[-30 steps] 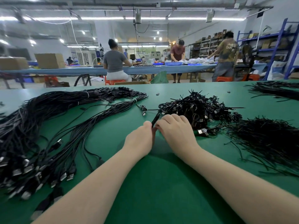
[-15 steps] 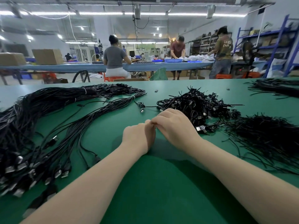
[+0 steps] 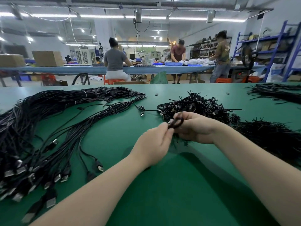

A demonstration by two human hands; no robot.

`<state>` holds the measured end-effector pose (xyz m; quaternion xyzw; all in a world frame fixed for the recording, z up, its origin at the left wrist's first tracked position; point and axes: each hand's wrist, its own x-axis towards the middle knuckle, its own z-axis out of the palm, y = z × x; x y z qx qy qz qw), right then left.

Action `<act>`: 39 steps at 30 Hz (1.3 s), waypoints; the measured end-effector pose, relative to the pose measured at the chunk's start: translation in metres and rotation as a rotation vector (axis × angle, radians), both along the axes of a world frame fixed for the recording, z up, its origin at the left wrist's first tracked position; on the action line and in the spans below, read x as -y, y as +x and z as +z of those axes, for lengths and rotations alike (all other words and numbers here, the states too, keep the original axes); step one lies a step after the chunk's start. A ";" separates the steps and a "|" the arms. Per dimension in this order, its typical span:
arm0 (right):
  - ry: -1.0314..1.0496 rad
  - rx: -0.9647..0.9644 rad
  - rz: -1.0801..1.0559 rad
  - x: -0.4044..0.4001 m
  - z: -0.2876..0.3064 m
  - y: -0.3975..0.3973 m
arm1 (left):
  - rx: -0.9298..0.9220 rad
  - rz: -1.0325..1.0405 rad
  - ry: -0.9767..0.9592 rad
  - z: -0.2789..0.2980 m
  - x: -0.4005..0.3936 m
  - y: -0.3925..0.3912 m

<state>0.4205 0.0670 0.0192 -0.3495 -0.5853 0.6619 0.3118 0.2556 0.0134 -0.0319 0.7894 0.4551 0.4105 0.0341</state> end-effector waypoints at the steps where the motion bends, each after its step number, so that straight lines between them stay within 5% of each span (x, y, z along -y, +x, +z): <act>1: -0.035 -0.070 -0.040 0.001 -0.003 -0.008 | 0.150 0.006 -0.035 -0.001 -0.003 0.000; 6: 0.095 -0.200 -0.418 0.012 -0.027 -0.051 | 0.576 0.091 -0.301 -0.005 -0.021 -0.003; 15: 0.397 -0.127 -0.636 0.022 -0.051 -0.065 | 0.543 0.216 -0.342 0.000 -0.026 -0.005; 26: -0.001 -0.301 -0.401 0.019 -0.041 -0.056 | 0.657 0.087 -0.361 -0.001 -0.025 -0.010; 35: -0.164 -0.081 -0.220 0.013 -0.016 -0.035 | 0.553 0.044 -0.299 -0.001 -0.019 -0.006; 39: -0.038 0.040 -0.240 0.013 -0.015 -0.034 | 0.481 0.063 -0.244 -0.004 -0.019 -0.005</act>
